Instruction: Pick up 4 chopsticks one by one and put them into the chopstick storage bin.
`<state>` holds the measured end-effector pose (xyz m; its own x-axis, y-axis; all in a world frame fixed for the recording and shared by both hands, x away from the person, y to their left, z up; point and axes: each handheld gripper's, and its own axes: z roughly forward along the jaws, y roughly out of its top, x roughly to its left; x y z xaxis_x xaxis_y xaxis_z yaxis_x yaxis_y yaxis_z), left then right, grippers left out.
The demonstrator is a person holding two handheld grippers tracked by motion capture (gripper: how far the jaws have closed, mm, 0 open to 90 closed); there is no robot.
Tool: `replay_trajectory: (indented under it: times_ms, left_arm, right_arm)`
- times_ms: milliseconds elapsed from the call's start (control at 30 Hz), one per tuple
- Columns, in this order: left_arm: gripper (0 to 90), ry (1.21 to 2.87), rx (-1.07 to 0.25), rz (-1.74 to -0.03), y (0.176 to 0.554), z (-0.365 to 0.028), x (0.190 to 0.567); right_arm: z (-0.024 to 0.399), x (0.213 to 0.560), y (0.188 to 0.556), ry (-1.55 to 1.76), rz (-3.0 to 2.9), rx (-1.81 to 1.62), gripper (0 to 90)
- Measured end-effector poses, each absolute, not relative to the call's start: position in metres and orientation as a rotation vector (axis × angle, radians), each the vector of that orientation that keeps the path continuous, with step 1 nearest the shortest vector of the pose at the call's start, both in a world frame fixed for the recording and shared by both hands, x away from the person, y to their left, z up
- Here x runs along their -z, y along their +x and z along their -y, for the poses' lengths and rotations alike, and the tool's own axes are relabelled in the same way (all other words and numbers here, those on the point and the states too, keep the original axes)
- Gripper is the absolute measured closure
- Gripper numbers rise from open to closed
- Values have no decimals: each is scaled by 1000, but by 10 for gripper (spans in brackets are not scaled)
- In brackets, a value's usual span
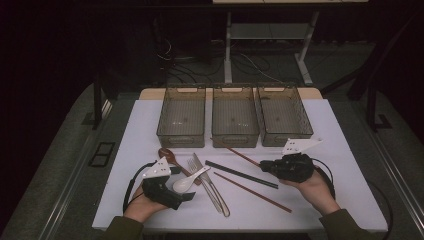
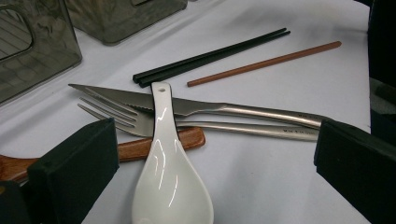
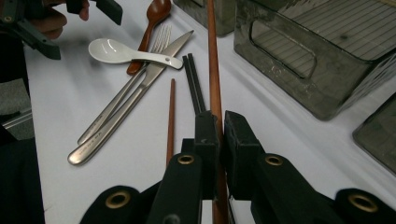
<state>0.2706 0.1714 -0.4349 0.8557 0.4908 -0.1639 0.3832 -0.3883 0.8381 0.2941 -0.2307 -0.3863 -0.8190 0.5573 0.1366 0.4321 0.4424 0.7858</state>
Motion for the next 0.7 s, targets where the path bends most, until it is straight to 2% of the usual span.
replay_trajectory:
  times_ms: [700]
  left_arm:
    - [0,2013,-142,-639,271,-173,435]
  right_arm:
    - [192,370,326,849,-2528,-1311,846]
